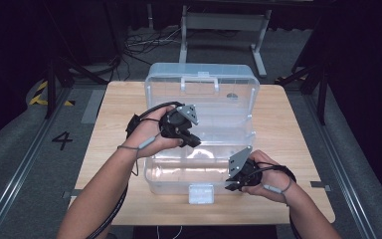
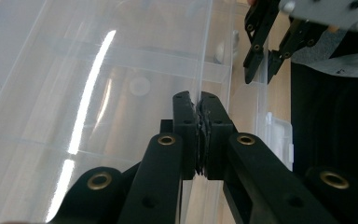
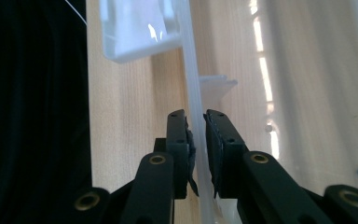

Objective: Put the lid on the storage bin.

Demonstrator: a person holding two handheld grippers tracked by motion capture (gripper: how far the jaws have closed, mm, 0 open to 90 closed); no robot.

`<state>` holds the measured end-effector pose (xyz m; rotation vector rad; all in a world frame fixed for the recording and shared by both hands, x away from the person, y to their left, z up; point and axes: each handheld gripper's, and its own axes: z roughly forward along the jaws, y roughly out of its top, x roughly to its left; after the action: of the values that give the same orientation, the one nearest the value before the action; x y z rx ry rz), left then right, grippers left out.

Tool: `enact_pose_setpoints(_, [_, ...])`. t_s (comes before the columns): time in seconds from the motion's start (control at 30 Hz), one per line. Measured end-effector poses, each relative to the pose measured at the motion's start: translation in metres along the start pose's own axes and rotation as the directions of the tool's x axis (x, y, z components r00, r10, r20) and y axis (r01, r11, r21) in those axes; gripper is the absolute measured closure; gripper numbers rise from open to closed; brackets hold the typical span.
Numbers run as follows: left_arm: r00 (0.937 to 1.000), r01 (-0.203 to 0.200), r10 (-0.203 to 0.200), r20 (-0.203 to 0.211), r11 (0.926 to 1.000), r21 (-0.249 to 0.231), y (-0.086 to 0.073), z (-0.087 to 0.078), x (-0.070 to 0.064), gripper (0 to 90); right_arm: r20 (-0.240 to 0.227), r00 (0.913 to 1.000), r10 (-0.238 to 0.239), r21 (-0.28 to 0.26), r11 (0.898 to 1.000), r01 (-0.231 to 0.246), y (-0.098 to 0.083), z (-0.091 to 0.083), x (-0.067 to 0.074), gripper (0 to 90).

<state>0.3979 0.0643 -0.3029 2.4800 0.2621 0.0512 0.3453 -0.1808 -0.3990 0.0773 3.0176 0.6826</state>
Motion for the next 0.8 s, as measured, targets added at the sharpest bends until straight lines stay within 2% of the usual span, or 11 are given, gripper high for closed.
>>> enact_pose_setpoints(0.1, [1.0000,-0.003,0.003,-0.001,1.0000,0.009,-0.001,0.001,-0.003,86.9,0.026,0.9996,-0.011,-0.042,0.999,0.012,0.000,-0.012,0.002,82.4])
enact_pose_setpoints(0.5, [1.0000,0.000,0.000,-0.002,0.9996,0.027,-0.002,0.003,-0.010,86.9,0.064,0.9976,-0.029,-0.110,0.993,0.035,0.001,-0.030,0.009,87.2])
enact_pose_setpoints(0.67, [1.0000,-0.002,0.003,-0.009,0.9996,0.029,-0.002,0.004,-0.013,86.9,0.087,0.9961,-0.017,-0.185,0.982,0.033,0.000,-0.048,0.014,90.0])
enact_pose_setpoints(0.8, [0.9999,-0.005,0.005,-0.014,0.9996,0.027,-0.003,0.004,-0.014,87.0,0.093,0.9956,0.001,-0.251,0.968,0.023,-0.003,-0.060,0.014,90.0])
